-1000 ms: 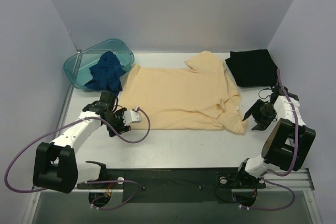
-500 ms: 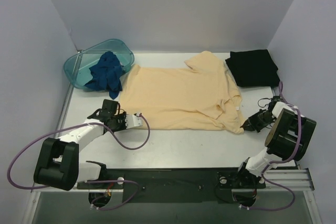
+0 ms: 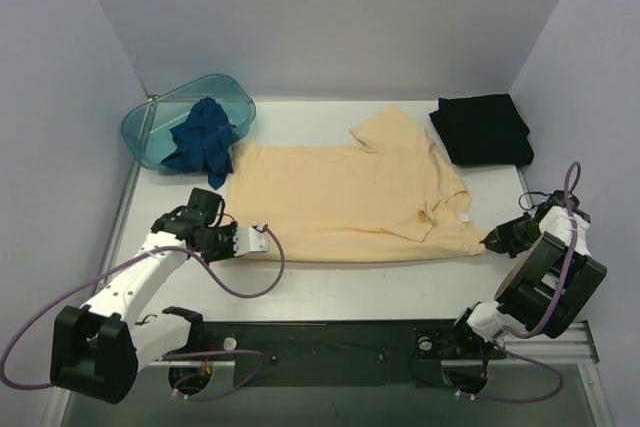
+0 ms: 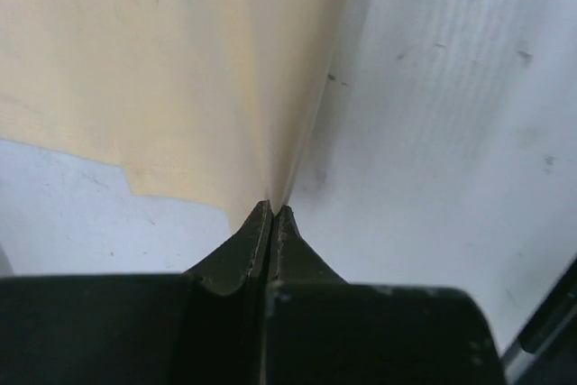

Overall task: Fold and stack the t-shirts
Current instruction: Fold the flattened tshirt in 1/3 of the way

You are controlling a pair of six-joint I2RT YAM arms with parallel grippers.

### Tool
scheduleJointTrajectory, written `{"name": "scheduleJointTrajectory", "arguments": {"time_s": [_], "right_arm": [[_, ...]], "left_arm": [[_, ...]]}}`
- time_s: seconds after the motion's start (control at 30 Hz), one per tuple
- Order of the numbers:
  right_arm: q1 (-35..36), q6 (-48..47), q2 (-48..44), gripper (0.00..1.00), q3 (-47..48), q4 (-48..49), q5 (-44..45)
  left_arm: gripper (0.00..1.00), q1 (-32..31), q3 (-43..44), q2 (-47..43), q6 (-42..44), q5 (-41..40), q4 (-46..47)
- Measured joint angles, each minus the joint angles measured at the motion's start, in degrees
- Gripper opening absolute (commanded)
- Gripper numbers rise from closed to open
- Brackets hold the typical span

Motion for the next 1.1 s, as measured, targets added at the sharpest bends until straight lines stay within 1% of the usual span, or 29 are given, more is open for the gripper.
{"name": "scheduleJointTrajectory", "arguments": {"time_s": [0.13,0.27,0.3,0.33,0.37,0.4,0.43,0.47,0.53,0.63,0.73,0.77,0.8,0.83,0.87,0.9,0.93,0.97,1.03,1.1], "right_arm": [[-4.5,0.13,-3.87,0.0,-2.34,-1.25,0.37],[-9.86,-0.04,-5.44,0.0,-5.55,-4.5,0.79],[-10.58,-0.15,-5.38,0.0,-6.05,-4.94,0.92],[-11.34,-0.31,-5.2,0.11,-6.71,-5.31,0.96],[-11.89,-0.42,-4.94,0.22,-7.19,-5.51,0.92],[-12.48,-0.39,-4.63,0.37,-7.63,-5.46,0.61],[-13.18,-0.39,-4.33,0.41,-8.02,-5.2,0.44],[-14.01,-0.37,-4.09,0.47,-8.35,-4.76,0.33],[-15.37,-0.5,-4.13,0.5,-8.55,-4.33,0.57],[-16.31,-0.57,-5.64,0.5,-7.98,-4.5,1.68],[-14.25,-1.03,-8.48,0.5,-3.3,-6.75,3.93],[-12.28,-1.4,-8.9,0.5,-1.16,-7.32,4.63],[-8.44,-2.08,-9.03,0.5,2.62,-8.17,6.43],[-4.94,-2.62,-8.94,0.49,5.09,-8.22,7.08],[0.04,-3.5,-8.68,0.48,8.48,-8.33,7.48],[3.98,-4.37,-8.37,0.45,10.71,-8.31,7.28],[7.04,-4.94,-8.09,0.44,12.2,-8.72,6.71],[10.1,-5.57,-7.72,0.44,13.22,-9.01,5.73],[14.01,-6.71,-6.91,0.44,13.11,-10.32,3.37],[16.83,-7.82,-5.62,0.45,11.23,-11.91,1.09]], "left_arm": [[0.0,-1.33,1.42,-5.97,-0.28,1.77,-9.75],[0.0,-1.46,1.42,-9.9,0.44,1.92,-15.72],[0.03,-1.53,1.42,-10.34,0.68,1.9,-16.68],[0.26,-1.68,1.42,-10.45,0.94,1.9,-17.51],[0.4,-1.97,1.42,-10.38,1.33,1.88,-18.21],[0.61,-2.36,1.42,-10.27,2.08,1.88,-18.64],[0.79,-3.13,1.42,-10.16,2.21,1.7,-19.26],[0.86,-3.58,1.42,-10.12,2.73,1.6,-19.67],[0.87,-4.57,1.42,-10.03,2.69,1.66,-20.44],[0.88,-5.31,1.57,-9.79,2.58,2.03,-21.64],[0.88,-5.33,2.43,-9.66,2.45,1.95,-23.32],[0.86,-5.33,2.75,-9.62,1.57,1.66,-23.23],[0.85,-5.33,3.17,-9.42,0.46,1.31,-22.82],[0.81,-5.31,3.82,-8.94,-1.14,1.11,-22.34],[0.79,-5.31,5.03,-8.09,-2.91,1.09,-21.9],[0.75,-5.33,6.58,-6.95,-5.18,1.44,-21.0],[0.73,-5.33,8.66,-5.6,-7.54,2.25,-20.09],[0.7,-5.49,11.1,-4.15,-10.19,3.82,-18.99],[0.66,-6.43,16.11,-1.53,-15.3,7.85,-16.04],[0.66,-8.55,20.31,0.96,-20.7,12.46,-12.31]]}}
